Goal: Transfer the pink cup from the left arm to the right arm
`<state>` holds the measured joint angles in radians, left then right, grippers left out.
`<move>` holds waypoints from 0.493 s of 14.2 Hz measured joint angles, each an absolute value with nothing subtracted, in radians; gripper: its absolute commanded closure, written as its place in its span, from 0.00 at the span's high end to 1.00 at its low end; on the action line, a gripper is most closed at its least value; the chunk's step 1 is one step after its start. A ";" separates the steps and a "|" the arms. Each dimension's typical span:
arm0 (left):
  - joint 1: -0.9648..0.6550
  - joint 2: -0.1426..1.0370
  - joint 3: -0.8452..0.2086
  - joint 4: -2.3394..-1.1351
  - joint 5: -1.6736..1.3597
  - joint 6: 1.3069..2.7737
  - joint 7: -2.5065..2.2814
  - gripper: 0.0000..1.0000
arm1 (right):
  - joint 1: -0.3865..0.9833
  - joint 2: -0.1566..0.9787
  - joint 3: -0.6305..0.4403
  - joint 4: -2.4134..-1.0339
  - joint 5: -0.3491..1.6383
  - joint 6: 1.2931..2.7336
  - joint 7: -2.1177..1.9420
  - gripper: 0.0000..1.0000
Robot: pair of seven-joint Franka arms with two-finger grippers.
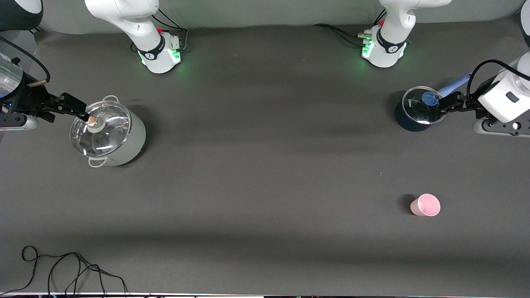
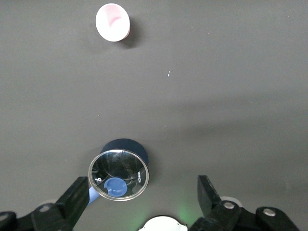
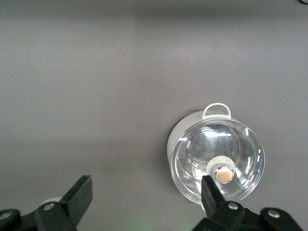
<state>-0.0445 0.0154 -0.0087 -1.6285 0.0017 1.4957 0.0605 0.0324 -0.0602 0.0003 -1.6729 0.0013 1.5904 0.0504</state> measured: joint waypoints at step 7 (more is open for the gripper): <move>-0.044 0.016 -0.006 -1.626 0.002 1.504 0.072 1.00 | 0.033 -0.060 0.002 -1.675 0.009 1.590 0.051 1.00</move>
